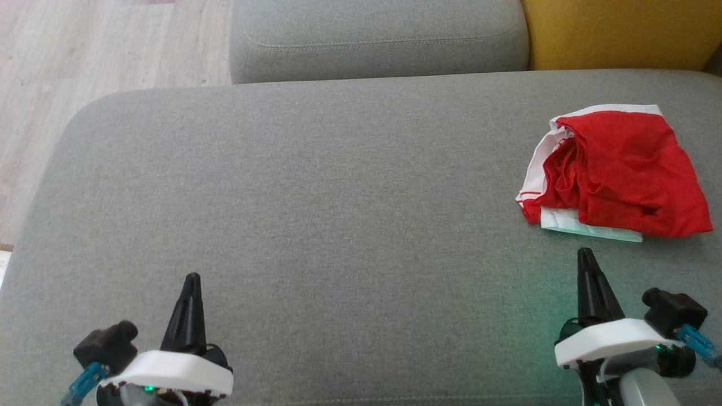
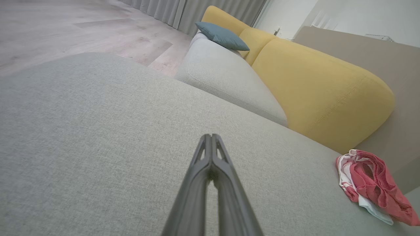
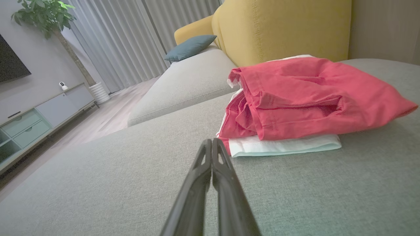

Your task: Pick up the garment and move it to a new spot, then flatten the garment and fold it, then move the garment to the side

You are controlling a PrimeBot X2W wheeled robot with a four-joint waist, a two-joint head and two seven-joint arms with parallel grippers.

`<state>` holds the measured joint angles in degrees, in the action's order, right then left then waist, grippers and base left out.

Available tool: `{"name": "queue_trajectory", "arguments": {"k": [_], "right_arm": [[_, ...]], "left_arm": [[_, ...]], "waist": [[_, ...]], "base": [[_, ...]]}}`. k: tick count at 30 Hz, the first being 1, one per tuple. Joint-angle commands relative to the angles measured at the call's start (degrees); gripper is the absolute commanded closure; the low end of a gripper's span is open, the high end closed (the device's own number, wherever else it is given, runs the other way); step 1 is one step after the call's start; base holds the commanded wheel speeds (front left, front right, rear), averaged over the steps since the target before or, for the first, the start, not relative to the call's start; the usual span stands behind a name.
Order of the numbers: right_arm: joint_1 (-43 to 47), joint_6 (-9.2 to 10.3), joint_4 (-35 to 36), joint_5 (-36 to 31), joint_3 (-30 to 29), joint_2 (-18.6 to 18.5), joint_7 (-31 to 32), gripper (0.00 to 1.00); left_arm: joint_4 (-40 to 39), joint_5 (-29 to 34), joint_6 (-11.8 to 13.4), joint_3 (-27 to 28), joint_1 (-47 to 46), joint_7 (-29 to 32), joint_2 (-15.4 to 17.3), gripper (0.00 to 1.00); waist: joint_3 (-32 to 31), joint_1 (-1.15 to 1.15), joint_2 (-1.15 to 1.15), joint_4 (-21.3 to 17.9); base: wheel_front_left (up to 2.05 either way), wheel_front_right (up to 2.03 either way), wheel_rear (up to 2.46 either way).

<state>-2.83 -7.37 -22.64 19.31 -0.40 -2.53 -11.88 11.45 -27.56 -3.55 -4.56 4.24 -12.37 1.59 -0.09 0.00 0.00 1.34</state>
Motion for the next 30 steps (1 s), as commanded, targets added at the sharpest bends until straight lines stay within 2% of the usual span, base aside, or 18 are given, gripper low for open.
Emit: {"name": "queue_trajectory", "arguments": {"k": [1,30], "right_arm": [[-2.4,-0.01,2.2,1.6,-0.3,-0.1,0.3,1.00],[-2.6,-0.04,3.9,19.8,-1.8,-0.2,4.9,1.00]], "left_arm": [[-1.5,-1.3,-0.4,1.1,-3.2,0.3,0.3,1.00],[-0.5,-17.5,-1.3,3.6,-5.0,5.0,0.6,1.00]], "waist": [[0.0,0.00,0.00,0.0],[0.1,0.00,0.00,-0.3]], "base": [[0.00,0.00,0.00],[0.00,0.00,0.00]]}}
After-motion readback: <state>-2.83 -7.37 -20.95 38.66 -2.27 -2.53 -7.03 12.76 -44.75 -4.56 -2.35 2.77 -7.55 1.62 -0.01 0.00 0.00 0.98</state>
